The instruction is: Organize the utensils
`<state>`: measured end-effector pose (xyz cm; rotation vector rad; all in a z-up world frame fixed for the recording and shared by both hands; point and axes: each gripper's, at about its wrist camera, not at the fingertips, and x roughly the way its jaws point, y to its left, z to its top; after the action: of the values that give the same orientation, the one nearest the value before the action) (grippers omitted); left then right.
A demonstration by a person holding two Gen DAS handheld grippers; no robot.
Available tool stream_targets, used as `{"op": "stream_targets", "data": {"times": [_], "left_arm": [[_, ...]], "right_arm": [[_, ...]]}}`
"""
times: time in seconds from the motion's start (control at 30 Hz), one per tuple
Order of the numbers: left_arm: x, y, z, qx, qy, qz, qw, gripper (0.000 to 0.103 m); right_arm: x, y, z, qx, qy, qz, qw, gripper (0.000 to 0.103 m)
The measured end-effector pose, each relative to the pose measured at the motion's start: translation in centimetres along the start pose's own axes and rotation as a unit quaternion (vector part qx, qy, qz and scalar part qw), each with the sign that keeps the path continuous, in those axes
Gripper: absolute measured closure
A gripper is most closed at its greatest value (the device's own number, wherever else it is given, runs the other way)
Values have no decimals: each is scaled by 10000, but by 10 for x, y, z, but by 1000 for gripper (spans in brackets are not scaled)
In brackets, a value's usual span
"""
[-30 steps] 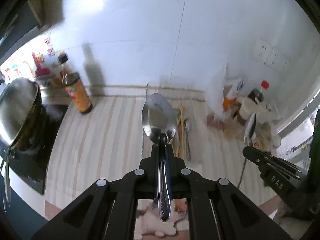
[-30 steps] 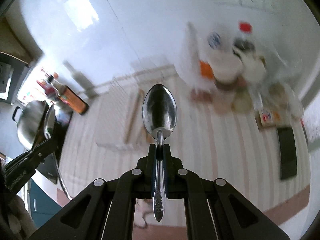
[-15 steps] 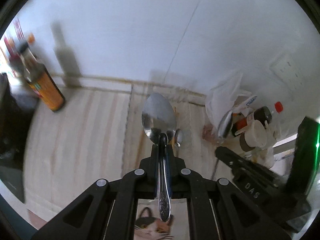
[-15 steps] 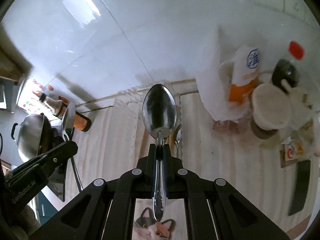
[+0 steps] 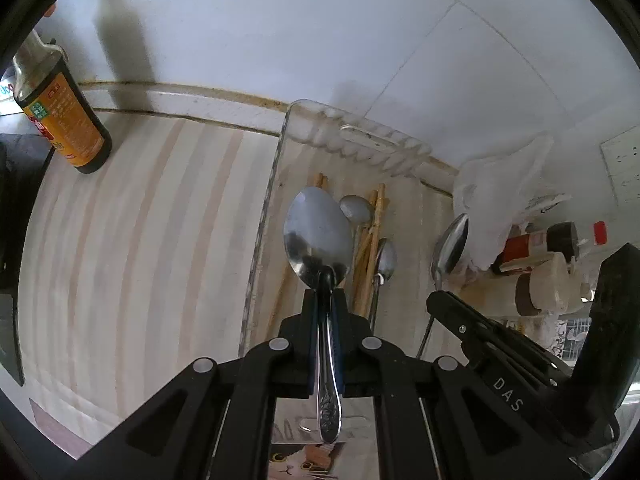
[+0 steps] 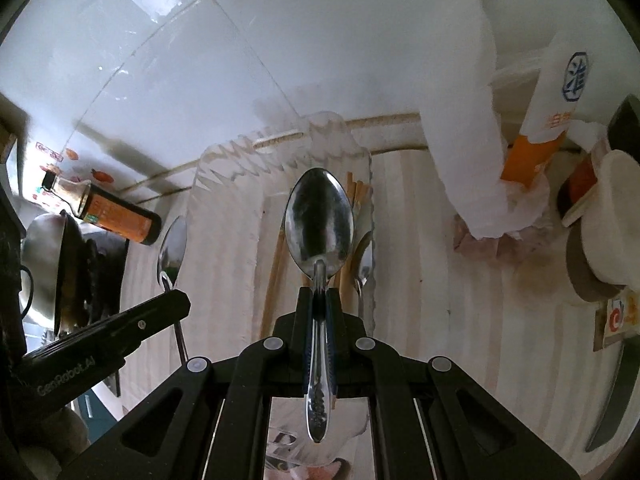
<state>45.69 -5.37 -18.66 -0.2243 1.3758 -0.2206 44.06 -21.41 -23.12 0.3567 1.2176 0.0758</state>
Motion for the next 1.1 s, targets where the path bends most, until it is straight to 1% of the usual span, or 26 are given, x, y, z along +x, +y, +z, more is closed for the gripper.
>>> {"op": "stream_targets", "data": {"times": [0.13,0.2,0.3,0.33,0.37,0.4,0.43,0.47,0.5,0.53,0.57,0.6,0.63,0.67,0.7,0.73,0.77,0.83,0.87,0.93,1.1], "left_arm": [[-2,0,-1,24,3,75,10000,98],[-4,-1,-1,7,6,238,9997,97],[-8,0,-3,-3,-13,374,9993,96],[-11,0,-5,12,-58,432,9991,96],[-15,0,-6,30,-104,499,9987,93],[-21,1,-9,46,-182,606,9980,87],[-24,1,-10,44,-230,650,9976,83],[-29,2,-12,43,-311,725,9969,71],[-34,3,-15,60,-404,855,9955,53],[-40,4,-18,86,-531,1019,9933,44],[-48,4,-22,136,-717,1257,9894,30],[-51,4,-25,185,-816,1413,9864,22],[-56,3,-31,278,-964,1669,9809,20],[-60,2,-36,369,-1089,1892,9752,17],[-63,2,-40,427,-1163,1997,9720,7],[-64,2,-45,481,-1229,2066,9695,2],[-65,2,-50,536,-1296,2119,9672,0],[-66,1,-58,607,-1415,2225,9627,0],[-66,-1,-61,643,-1452,2248,9614,0],[-65,-1,-68,644,-1462,2199,9624,0],[-63,-3,-78,608,-1437,2180,9634,0]], "right_arm": [[4,2,1,-66,77,-83,9999,96],[6,4,0,-96,110,-122,9998,96],[5,3,-2,-72,157,-201,9996,95],[3,3,-4,-87,145,-267,9995,90],[2,3,-4,-89,133,-278,9995,86],[0,3,-6,-90,122,-291,9995,78],[-3,3,-7,-106,102,-316,9994,71],[-7,2,-9,-110,62,-330,9994,69],[-11,1,-11,-122,32,-358,9993,66],[-17,1,-14,-164,-39,-425,9990,61],[-21,1,-16,-203,-110,-510,9984,57],[-26,1,-18,-251,-183,-634,9975,47],[-32,1,-22,-330,-294,-827,9956,37],[-38,2,-26,-425,-433,-1063,9925,33],[-45,3,-31,-521,-533,-1303,9887,25],[-48,3,-34,-571,-597,-1425,9863,20],[-52,4,-40,-647,-688,-1589,9828,17],[-59,4,-51,-750,-826,-1874,9759,4],[-62,4,-55,-770,-874,-1939,9741,2],[-69,2,-65,-793,-972,-2058,9705,0],[-75,-1,-79,-834,-1048,-2199,9663,0]]}}
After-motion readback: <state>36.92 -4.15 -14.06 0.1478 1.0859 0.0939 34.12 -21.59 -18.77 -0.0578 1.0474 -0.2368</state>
